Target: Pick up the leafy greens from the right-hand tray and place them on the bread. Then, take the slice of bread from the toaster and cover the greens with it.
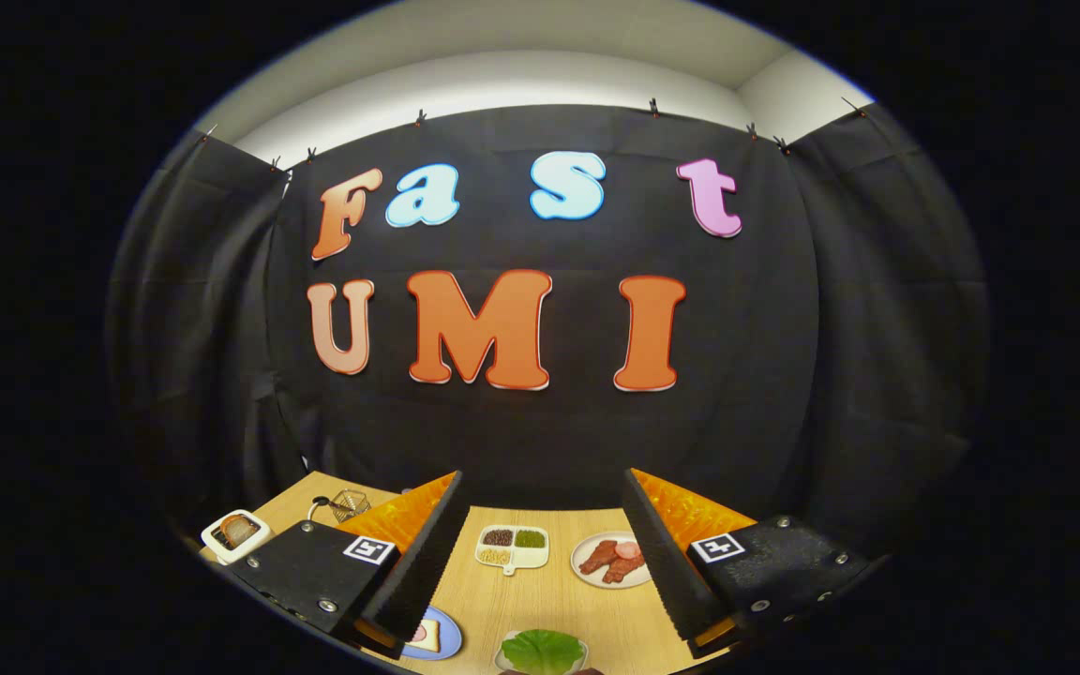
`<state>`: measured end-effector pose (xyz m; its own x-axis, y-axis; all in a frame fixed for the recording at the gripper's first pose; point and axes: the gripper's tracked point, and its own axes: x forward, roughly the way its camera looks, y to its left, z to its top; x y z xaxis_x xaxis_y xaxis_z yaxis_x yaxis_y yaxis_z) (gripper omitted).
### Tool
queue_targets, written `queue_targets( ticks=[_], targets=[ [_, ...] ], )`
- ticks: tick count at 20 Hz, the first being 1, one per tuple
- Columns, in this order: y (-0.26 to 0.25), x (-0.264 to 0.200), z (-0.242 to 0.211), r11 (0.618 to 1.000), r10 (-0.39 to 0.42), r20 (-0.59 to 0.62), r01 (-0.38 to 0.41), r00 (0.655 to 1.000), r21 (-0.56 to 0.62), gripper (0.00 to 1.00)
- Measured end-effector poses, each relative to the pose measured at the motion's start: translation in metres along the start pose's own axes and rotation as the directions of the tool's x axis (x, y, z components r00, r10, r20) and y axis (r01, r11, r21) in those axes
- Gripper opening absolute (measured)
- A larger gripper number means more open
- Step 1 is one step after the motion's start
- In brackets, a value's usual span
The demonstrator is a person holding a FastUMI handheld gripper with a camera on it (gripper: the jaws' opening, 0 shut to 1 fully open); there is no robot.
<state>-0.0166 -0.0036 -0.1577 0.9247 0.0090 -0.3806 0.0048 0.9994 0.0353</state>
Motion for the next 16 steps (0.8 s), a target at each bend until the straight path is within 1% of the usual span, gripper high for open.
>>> queue_targets(
  ticks=[5, 10, 13, 16],
  targets=[
    [0.006, 0.018, -0.061, 0.999, 0.023, -0.165, -0.016, 0.986, 0.044, 0.99],
    [0.013, 0.032, -0.119, 0.999, 0.048, -0.301, -0.039, 0.952, 0.036, 0.99],
    [0.014, 0.037, -0.16, 0.998, 0.063, -0.416, -0.044, 0.907, 0.054, 0.99],
    [0.017, 0.04, -0.202, 0.997, 0.079, -0.521, -0.058, 0.85, 0.056, 0.98]
  ],
)
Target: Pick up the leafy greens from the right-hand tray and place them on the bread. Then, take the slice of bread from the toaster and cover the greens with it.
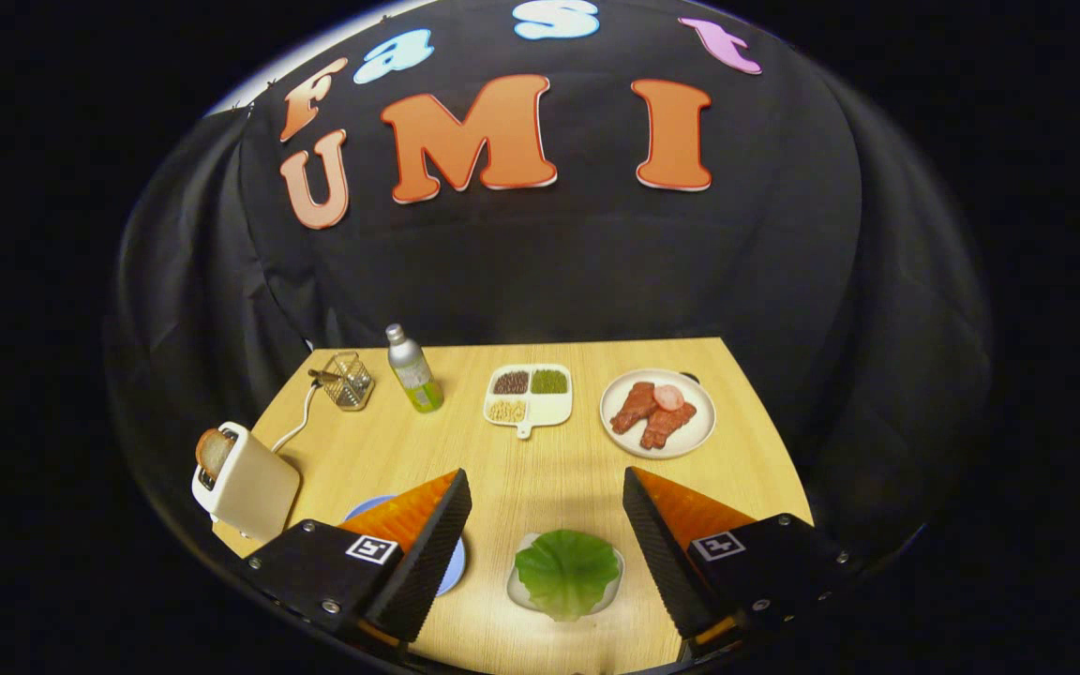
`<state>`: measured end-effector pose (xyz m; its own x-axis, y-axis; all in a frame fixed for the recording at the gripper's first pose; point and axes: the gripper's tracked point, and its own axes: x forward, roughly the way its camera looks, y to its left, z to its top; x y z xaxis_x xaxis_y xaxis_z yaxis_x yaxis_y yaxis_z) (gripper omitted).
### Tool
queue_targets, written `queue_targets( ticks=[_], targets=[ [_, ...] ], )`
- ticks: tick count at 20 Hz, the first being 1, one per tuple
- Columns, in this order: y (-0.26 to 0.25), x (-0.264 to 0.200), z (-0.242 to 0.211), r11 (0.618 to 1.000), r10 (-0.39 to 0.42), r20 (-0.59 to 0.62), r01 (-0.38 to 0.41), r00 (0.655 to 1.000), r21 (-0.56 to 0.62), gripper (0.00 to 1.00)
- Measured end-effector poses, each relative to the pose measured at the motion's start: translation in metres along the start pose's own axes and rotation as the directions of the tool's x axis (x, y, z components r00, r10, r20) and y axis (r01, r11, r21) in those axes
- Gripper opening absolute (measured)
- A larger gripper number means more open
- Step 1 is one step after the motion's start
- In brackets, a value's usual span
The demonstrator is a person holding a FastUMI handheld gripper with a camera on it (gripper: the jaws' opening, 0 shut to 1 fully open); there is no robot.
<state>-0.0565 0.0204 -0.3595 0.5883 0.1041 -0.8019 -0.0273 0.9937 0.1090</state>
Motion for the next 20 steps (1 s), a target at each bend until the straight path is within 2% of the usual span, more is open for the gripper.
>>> queue_targets(
  ticks=[3, 9, 14, 20],
  targets=[
    [-0.004, 0.016, -0.033, 1.0, 0.008, -0.112, -0.01, 0.994, -0.017, 0.98],
    [-0.006, 0.039, -0.098, 0.999, 0.02, -0.316, -0.029, 0.949, -0.023, 0.96],
    [-0.002, 0.055, -0.136, 0.998, 0.05, -0.426, -0.06, 0.904, -0.011, 0.93],
    [-0.01, 0.078, -0.173, 0.998, 0.028, -0.526, -0.049, 0.85, -0.027, 0.92]
  ],
)
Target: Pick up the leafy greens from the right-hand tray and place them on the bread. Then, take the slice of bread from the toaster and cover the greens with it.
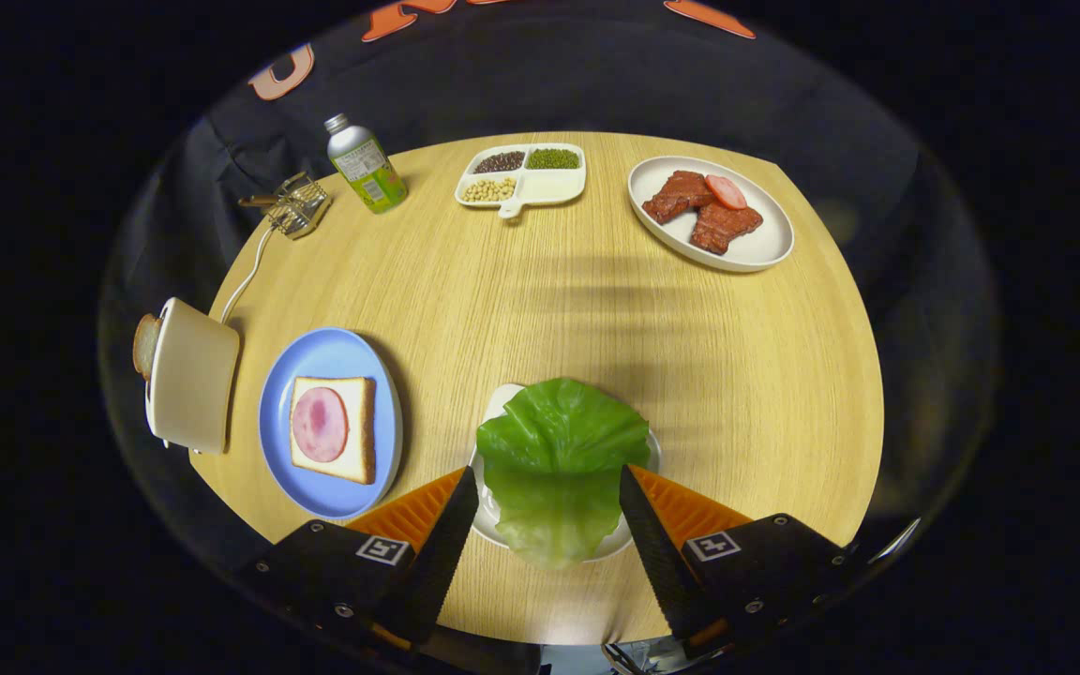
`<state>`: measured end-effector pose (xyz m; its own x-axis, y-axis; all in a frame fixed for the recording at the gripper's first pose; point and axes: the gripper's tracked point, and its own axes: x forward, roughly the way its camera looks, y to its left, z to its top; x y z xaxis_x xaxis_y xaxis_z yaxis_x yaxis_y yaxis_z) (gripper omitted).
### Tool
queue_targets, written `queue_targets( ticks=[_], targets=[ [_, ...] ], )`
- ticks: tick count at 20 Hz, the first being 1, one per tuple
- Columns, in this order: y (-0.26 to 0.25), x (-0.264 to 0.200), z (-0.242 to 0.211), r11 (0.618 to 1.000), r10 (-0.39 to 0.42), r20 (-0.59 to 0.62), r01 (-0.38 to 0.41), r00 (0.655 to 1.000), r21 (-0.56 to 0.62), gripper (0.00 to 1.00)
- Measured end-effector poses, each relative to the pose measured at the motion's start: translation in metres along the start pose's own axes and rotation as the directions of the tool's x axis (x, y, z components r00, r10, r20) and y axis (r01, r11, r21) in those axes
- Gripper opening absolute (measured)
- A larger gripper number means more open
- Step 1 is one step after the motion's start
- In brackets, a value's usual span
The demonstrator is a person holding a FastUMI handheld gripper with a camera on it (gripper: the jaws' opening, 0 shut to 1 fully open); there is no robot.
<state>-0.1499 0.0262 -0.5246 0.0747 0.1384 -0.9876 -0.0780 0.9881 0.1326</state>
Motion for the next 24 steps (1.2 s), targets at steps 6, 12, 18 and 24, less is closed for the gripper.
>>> queue_targets(
  ticks=[6, 12, 18, 24],
  targets=[
    [-0.004, 0.028, -0.015, 1.0, -0.024, -0.089, 0.022, 0.996, -0.016, 0.92],
    [-0.001, 0.04, -0.021, 0.999, -0.035, -0.132, 0.032, 0.991, -0.029, 0.85],
    [-0.002, 0.047, -0.024, 0.999, -0.053, -0.137, 0.052, 0.989, -0.013, 0.77],
    [-0.007, 0.049, -0.026, 0.996, -0.094, -0.141, 0.091, 0.986, -0.024, 0.61]
  ],
)
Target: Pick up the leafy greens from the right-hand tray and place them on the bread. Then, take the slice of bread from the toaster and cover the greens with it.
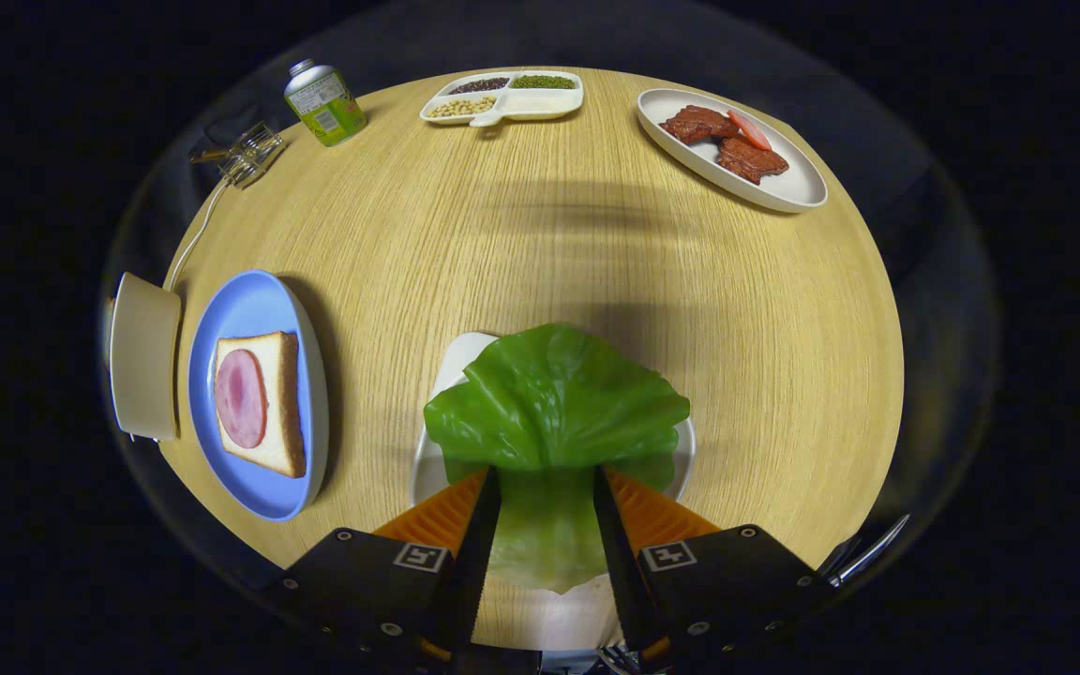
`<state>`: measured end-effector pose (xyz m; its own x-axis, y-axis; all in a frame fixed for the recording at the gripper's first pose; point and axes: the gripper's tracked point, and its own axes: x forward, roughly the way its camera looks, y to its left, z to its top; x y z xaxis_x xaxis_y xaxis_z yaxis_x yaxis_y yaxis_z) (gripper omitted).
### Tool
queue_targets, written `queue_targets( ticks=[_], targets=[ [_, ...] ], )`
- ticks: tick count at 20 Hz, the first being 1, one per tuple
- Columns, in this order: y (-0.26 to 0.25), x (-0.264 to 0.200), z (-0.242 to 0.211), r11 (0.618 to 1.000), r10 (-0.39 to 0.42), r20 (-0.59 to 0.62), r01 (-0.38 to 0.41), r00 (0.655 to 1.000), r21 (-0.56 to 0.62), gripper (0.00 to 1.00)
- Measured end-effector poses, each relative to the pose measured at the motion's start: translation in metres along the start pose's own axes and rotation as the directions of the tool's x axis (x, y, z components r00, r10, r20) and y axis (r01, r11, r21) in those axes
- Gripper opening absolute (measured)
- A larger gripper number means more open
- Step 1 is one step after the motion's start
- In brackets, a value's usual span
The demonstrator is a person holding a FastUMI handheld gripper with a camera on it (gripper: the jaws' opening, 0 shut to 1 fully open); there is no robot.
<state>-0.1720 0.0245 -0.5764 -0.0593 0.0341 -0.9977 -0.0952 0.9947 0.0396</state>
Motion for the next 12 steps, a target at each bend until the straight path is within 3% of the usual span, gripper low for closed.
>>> queue_targets(
  ticks=[5, 10, 12],
  targets=[
    [-0.0008, -0.0009, 0.0001, 1.0, -0.008, 0.016, 0.007, 1.0, 0.022, 0.38],
    [-0.0043, -0.0004, 0.0024, 0.998, -0.008, 0.039, 0.006, 0.999, 0.06, 0.06],
    [-0.0004, -0.0068, 0.0028, 0.996, 0.025, 0.042, -0.029, 0.999, 0.082, 0.03]
  ],
)
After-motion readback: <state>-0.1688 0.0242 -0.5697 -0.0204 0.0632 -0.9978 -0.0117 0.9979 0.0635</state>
